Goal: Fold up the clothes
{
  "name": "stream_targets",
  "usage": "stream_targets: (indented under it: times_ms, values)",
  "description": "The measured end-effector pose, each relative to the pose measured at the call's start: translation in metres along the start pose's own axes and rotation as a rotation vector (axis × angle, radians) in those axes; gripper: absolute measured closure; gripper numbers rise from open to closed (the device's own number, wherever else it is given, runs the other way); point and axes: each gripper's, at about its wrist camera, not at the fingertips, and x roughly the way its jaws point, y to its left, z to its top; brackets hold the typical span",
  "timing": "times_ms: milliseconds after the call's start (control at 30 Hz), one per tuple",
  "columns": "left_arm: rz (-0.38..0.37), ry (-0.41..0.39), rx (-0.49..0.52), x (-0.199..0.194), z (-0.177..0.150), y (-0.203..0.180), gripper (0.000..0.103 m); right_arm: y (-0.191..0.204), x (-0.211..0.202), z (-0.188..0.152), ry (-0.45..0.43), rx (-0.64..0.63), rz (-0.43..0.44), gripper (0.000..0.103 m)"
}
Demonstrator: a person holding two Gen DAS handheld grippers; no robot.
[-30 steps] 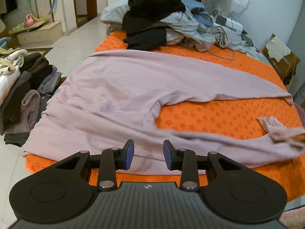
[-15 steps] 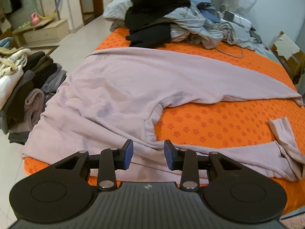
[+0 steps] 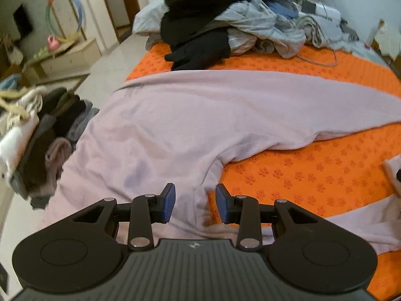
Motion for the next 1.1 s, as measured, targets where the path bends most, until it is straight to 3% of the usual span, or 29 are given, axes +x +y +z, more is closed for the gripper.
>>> stream_targets:
  times_ms: [133, 200, 233, 267, 467, 567, 767, 900, 1100]
  values:
    - [0.020, 0.033, 0.023, 0.009, -0.005, -0.004, 0.065, 0.001, 0.010, 0.003, 0.011, 0.018, 0.016, 0.067]
    - [0.030, 0.046, 0.027, 0.013, -0.007, -0.004, 0.077, 0.002, 0.016, 0.004, 0.021, 0.023, 0.013, 0.068]
    - [0.034, 0.048, 0.026, 0.014, -0.007, -0.003, 0.082, 0.003, 0.020, 0.005, 0.027, 0.026, 0.009, 0.079]
    - [0.039, 0.051, 0.024, 0.015, -0.008, -0.001, 0.091, 0.001, 0.020, 0.005, 0.025, 0.036, 0.002, 0.101]
    - [0.031, -0.025, -0.050, -0.001, 0.003, 0.018, 0.097, -0.032, -0.027, -0.005, -0.103, 0.189, -0.093, 0.100]
    - [0.015, -0.054, -0.083, -0.009, 0.010, 0.027, 0.097, -0.060, -0.073, -0.019, -0.188, 0.313, -0.194, 0.100]
    - [-0.039, -0.081, -0.144, -0.019, 0.021, 0.044, 0.097, -0.087, -0.158, -0.070, -0.299, 0.487, -0.475, 0.100]
    - [-0.080, -0.090, -0.166, -0.021, 0.023, 0.056, 0.097, -0.089, -0.194, -0.107, -0.318, 0.591, -0.608, 0.100]
    - [-0.146, -0.097, -0.166, -0.030, 0.023, 0.071, 0.097, -0.070, -0.221, -0.145, -0.316, 0.713, -0.695, 0.100]
